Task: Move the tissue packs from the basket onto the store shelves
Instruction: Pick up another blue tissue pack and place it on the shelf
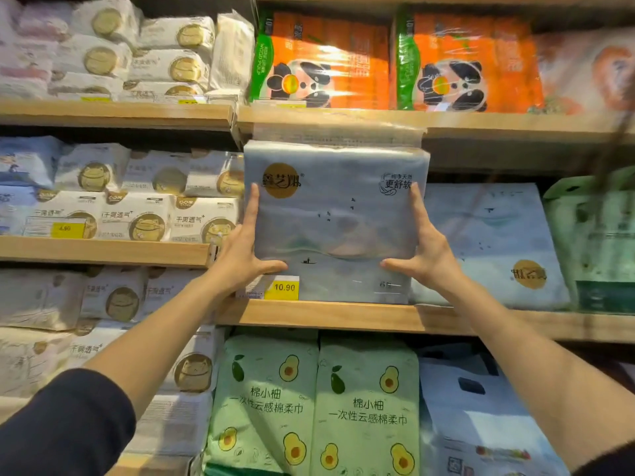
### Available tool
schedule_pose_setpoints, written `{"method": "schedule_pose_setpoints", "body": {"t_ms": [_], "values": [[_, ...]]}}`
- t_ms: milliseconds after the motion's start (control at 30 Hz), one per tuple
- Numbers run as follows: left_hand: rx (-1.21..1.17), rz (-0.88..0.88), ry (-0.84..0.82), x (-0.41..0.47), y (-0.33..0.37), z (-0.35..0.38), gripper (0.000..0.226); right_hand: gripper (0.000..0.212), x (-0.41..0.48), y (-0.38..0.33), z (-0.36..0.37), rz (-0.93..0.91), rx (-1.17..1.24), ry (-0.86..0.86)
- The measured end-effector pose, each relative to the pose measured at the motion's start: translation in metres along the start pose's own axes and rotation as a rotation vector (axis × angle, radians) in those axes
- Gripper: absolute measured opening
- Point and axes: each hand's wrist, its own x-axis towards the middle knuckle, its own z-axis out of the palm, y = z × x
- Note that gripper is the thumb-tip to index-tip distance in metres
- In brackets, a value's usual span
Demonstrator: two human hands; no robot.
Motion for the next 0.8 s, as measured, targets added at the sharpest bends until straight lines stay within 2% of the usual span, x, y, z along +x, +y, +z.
{"method": "schedule_pose_setpoints", "body": {"t_ms": [367, 800], "values": [[0.109, -0.171, -0.154, 0.023, -0.006, 0.000, 0.135, 0.128, 0.018, 0.012, 0.002, 0.195, -0.002, -0.123], [0.153, -0.199, -0.208, 0.031, -0.006, 0.000, 0.131, 0.120, 0.020, 0.014, 0.004, 0.285, -0.075, -0.115]]}}
